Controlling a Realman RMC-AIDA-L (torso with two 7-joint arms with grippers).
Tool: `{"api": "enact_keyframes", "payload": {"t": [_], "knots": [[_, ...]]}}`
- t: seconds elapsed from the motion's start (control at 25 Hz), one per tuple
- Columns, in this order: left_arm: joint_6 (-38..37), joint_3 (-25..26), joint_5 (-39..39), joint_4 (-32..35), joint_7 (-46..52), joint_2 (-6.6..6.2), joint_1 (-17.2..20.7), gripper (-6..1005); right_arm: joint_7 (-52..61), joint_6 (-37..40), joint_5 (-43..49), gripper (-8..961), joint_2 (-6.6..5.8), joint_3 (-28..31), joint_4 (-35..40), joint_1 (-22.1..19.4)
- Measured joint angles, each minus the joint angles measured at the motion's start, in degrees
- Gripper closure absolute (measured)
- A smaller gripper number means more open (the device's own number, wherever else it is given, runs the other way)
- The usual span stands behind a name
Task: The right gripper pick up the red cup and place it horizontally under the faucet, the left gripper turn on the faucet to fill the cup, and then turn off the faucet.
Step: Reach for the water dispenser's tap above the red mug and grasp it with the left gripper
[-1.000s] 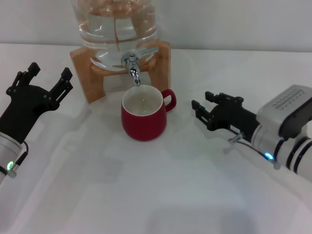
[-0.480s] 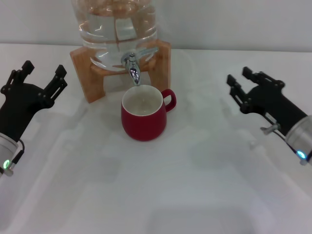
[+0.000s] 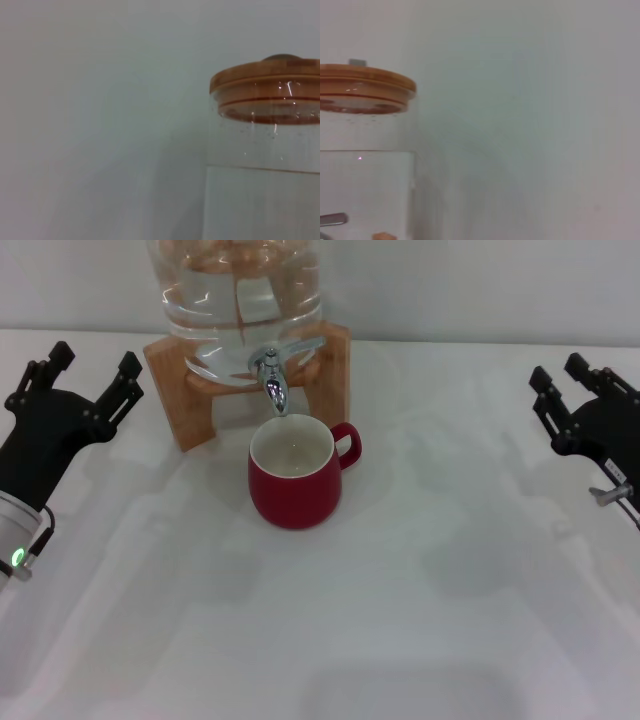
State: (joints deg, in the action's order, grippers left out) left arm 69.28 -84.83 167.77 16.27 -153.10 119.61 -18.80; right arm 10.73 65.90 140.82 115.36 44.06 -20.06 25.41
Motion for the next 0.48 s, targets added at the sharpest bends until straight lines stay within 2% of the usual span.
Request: {"api": "enact_keyframes", "payload": {"t": [0.48], "knots": [[0.98,-0.29,-0.22,0.5,0.39,-0.14,-1.72,120,0.45,-2.5,-0.11,527,0.13,1.25,1.53,0.72]]}}
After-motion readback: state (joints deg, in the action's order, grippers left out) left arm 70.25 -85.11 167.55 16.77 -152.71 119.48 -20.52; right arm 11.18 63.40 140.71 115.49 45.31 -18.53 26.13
